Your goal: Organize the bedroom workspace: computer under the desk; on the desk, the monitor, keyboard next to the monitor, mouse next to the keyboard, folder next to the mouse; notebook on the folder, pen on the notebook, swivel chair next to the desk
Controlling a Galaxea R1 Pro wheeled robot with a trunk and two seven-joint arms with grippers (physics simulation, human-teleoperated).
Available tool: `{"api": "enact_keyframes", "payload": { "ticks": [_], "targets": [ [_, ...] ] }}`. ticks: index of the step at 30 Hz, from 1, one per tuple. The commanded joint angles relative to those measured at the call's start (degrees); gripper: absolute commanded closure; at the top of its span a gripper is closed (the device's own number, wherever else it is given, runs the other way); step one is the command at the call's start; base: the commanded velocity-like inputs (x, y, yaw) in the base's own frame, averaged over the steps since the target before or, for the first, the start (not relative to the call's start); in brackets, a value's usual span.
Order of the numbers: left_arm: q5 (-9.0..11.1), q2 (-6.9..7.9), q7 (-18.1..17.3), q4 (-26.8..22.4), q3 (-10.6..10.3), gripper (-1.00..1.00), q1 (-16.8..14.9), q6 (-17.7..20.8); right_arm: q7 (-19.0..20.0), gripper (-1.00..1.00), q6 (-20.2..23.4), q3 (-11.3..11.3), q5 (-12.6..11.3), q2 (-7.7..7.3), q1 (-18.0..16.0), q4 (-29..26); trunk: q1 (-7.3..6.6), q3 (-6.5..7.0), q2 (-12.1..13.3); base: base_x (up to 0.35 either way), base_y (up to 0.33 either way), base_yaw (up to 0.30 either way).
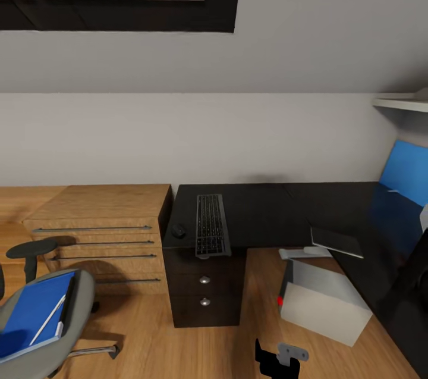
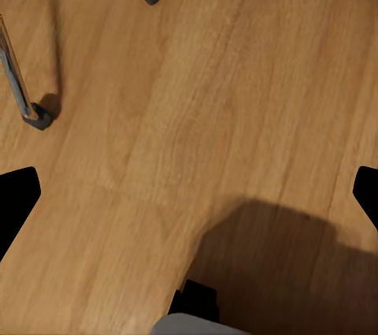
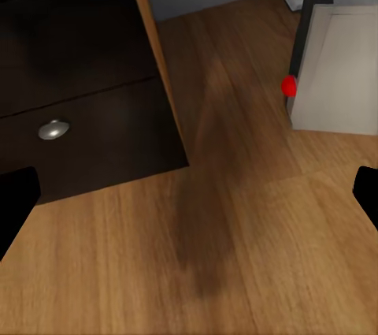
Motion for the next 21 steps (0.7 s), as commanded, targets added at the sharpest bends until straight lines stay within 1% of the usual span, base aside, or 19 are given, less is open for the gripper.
{"api": "enact_keyframes", "payload": {
  "ticks": [1, 5, 12, 21],
  "targets": [
    [0.6, 0.06, 0.4, 0.0, -0.5, -1.0, 0.0, -0.2, -0.3, -1.0, -0.1, 0.5, -0.2, 0.06, 0.0, 0.1, -0.23, 0.12, 0.4, 0.0, 0.0, 0.057],
    [0.6, 0.04, 0.4, 0.1, -0.5, -1.0, 0.0, -0.2, -0.3, -1.0, -0.1, 0.5, -0.2, 0.16, 0.0, 0.1, -1.11, 0.91, 2.0, 0.0, 0.0, 0.123],
    [0.5, -0.22, 0.4, 0.7, -0.6, -1.0, 0.0, -0.2, -0.4, -1.0, -0.1, 0.5, -0.1, 0.22, 0.0, 0.1, -2.64, 2.44, 4.8, 0.0, 0.0, 0.221],
    [0.3, -0.47, 0.4, 0.7, -0.5, -1.0, 0.0, -0.5, -0.4, -1.0, -0.5, 0.6, 0.1, 0.3, 0.0, 0.2, -2.64, 2.93, 4.8, 0.0, 0.0, 0.22]
  ]
}}
